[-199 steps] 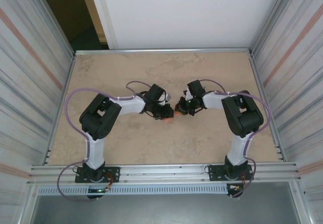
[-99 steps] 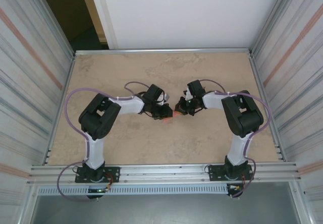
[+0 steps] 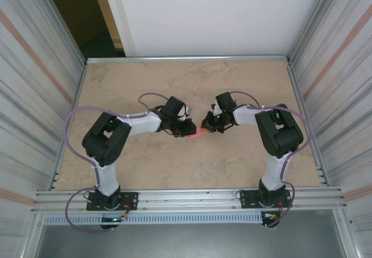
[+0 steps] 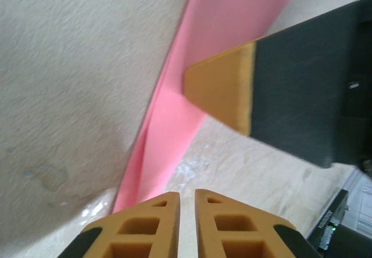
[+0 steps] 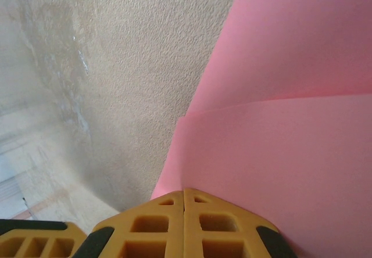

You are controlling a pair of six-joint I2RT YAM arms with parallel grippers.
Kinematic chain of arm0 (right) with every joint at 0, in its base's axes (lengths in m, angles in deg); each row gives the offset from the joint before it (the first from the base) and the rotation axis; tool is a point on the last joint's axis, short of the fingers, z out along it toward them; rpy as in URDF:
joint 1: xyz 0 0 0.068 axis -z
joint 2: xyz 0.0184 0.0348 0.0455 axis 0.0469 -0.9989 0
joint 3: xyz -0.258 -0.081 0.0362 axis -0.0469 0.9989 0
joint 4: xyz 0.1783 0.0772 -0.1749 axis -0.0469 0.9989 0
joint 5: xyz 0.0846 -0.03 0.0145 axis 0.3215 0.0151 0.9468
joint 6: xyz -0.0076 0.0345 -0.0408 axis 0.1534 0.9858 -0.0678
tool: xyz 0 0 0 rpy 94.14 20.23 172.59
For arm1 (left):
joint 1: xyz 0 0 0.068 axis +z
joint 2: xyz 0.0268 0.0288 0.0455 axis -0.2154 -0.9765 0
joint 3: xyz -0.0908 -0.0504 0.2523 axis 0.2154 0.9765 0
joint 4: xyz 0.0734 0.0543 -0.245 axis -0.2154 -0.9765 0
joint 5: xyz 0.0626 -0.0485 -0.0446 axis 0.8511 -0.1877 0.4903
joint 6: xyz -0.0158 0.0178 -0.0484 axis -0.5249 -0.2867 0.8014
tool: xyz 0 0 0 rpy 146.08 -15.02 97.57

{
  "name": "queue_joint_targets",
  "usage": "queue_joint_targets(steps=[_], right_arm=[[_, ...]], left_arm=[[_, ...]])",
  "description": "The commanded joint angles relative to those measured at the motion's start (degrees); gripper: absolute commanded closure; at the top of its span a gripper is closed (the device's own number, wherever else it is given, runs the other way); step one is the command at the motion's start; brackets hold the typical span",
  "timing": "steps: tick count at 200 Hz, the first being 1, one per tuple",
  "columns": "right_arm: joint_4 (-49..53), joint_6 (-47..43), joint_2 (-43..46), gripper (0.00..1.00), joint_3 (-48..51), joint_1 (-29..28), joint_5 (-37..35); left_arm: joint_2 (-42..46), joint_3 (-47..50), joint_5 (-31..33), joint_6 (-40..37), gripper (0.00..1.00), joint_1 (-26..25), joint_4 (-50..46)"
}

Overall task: Fold a paper plane with a square sheet of paper (pick it up from the middle)
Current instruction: Fold the wing for the fifth time at the center of the table.

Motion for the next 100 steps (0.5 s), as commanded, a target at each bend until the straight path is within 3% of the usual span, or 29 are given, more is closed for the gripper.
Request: queue_joint_targets(steps=[1,64,100], right_arm=[[7.3,1.0,-5.0,0.94,2.0,0.5,-8.4],[8.1,0.8,-5.3,0.94,1.2,0.4,-8.7],[8.4,0.8,-5.5,0.94,0.9,0.3,-8.7]], left_arm=[[1.2,1.3,0.5,0.1,0.85,-0.3,-1.2],[2.2,1.5,0.9,-3.3,0.83,-0.3,-2.6],[3.6,1.7,4.2,-5.3,0.79,-0.2,-4.3]])
